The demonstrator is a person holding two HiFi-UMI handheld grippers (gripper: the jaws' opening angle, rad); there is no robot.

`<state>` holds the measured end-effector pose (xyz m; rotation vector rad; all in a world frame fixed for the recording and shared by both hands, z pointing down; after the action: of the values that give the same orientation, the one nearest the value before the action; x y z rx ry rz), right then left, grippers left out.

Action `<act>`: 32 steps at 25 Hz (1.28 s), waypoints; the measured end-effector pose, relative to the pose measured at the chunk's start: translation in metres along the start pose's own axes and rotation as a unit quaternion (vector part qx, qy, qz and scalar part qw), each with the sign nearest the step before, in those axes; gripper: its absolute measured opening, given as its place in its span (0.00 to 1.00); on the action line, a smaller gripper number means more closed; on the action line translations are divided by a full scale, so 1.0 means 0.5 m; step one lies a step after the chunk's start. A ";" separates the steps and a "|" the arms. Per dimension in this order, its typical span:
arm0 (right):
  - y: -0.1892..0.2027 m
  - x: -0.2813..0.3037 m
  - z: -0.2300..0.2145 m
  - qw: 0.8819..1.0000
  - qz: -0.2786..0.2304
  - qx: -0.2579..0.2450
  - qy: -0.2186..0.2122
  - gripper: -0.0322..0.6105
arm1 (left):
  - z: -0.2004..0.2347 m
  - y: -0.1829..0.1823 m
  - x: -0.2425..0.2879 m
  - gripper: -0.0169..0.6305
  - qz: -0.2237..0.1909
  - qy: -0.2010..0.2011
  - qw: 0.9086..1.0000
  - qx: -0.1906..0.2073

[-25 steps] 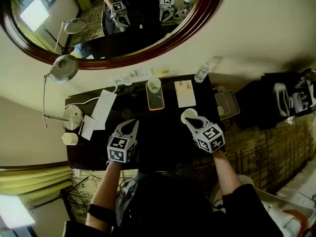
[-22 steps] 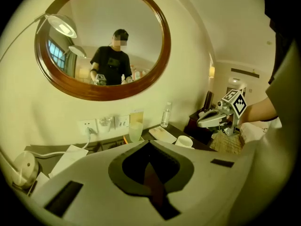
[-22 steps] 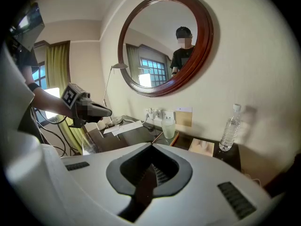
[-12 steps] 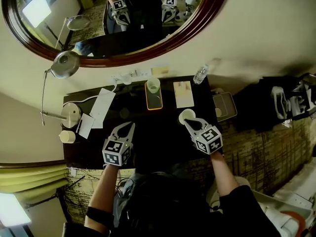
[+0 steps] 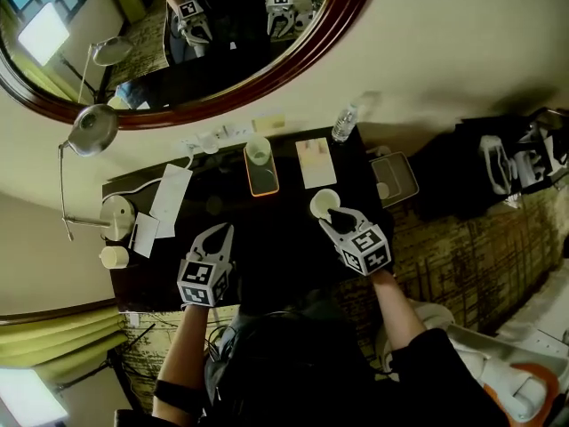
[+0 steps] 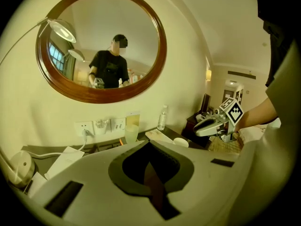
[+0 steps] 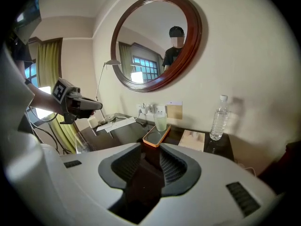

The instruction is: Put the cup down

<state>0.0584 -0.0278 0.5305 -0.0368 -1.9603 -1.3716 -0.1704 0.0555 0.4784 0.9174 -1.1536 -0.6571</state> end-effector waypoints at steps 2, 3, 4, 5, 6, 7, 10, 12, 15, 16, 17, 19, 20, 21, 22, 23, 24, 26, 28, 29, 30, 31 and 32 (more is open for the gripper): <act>0.015 0.001 -0.012 1.000 0.001 0.012 0.011 0.36 | -0.006 0.002 0.004 0.03 0.008 0.005 1.000 0.004; 0.021 0.002 -0.019 1.000 0.002 0.019 0.017 0.41 | -0.010 0.002 0.006 0.03 0.010 0.008 1.000 0.006; 0.028 0.002 -0.026 0.999 0.003 0.025 0.024 0.48 | -0.013 0.003 0.009 0.03 0.012 0.010 1.000 0.007; 0.035 0.004 -0.034 0.999 0.004 0.030 0.031 0.57 | -0.014 0.005 0.012 0.03 0.014 0.011 1.000 0.008; 0.044 0.007 -0.044 0.999 0.007 0.033 0.038 0.64 | -0.014 0.008 0.017 0.03 0.016 0.011 1.000 0.008; 0.054 0.011 -0.055 0.998 0.010 0.035 0.044 0.70 | -0.012 0.013 0.022 0.03 0.018 0.009 1.000 0.008; 0.088 0.032 -0.084 0.997 0.023 0.040 0.060 0.79 | -0.015 0.021 0.037 0.03 0.025 0.012 1.000 0.012; 0.110 0.052 -0.100 0.996 0.029 0.046 0.067 0.81 | -0.022 0.021 0.047 0.03 0.029 0.017 0.999 0.015; 0.141 0.083 -0.122 0.995 0.038 0.053 0.074 0.82 | -0.030 0.016 0.063 0.03 0.033 0.014 0.999 0.008; 0.150 0.095 -0.129 0.995 0.041 0.054 0.075 0.82 | -0.032 0.017 0.071 0.03 0.034 0.015 0.999 0.007; 0.158 0.106 -0.135 0.995 0.043 0.055 0.075 0.83 | -0.033 0.022 0.079 0.03 0.036 0.019 0.999 0.009; 0.168 0.126 -0.145 0.994 0.044 0.056 0.077 0.83 | -0.034 0.035 0.095 0.03 0.041 0.028 0.999 0.018; 0.170 0.135 -0.149 0.994 0.043 0.058 0.077 0.83 | -0.036 0.037 0.103 0.03 0.043 0.029 0.999 0.017; 0.171 0.143 -0.151 0.994 0.040 0.058 0.078 0.83 | -0.039 0.036 0.110 0.03 0.044 0.028 0.999 0.013; 0.171 0.151 -0.153 0.995 0.038 0.059 0.077 0.83 | -0.042 0.036 0.115 0.03 0.045 0.026 0.999 0.008; 0.171 0.157 -0.153 0.995 0.036 0.059 0.076 0.83 | -0.045 0.035 0.119 0.03 0.047 0.023 0.999 0.004; 0.170 0.163 -0.153 0.995 0.034 0.059 0.075 0.83 | -0.047 0.034 0.122 0.03 0.049 0.021 0.999 0.001; 0.168 0.173 -0.154 0.995 0.030 0.056 0.076 0.83 | -0.050 0.038 0.127 0.03 0.052 0.020 0.998 -0.001; 0.167 0.181 -0.155 0.995 0.029 0.054 0.076 0.83 | -0.049 0.046 0.130 0.03 0.053 0.021 0.998 -0.001; 0.168 0.185 -0.155 0.996 0.029 0.051 0.074 0.83 | -0.047 0.052 0.131 0.03 0.053 0.021 0.998 0.000; 0.168 0.189 -0.153 0.996 0.030 0.047 0.070 0.81 | -0.045 0.057 0.132 0.03 0.052 0.021 0.998 0.000; 0.168 0.193 -0.151 0.997 0.030 0.040 0.065 0.77 | -0.043 0.060 0.132 0.03 0.053 0.020 0.998 0.000; 0.167 0.195 -0.148 0.997 0.030 0.034 0.061 0.74 | -0.039 0.066 0.133 0.03 0.054 0.019 0.998 0.002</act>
<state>0.0615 -0.0890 0.6654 0.0203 -1.8872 -1.2399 -0.1326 0.0217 0.5361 0.8603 -1.1619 -0.5473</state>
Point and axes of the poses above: the fingertips, and each gripper's own axes: x forward along the fingers, z to its left, y out of its underside, the point moved 1 cm from there along -x, backward along the fingers
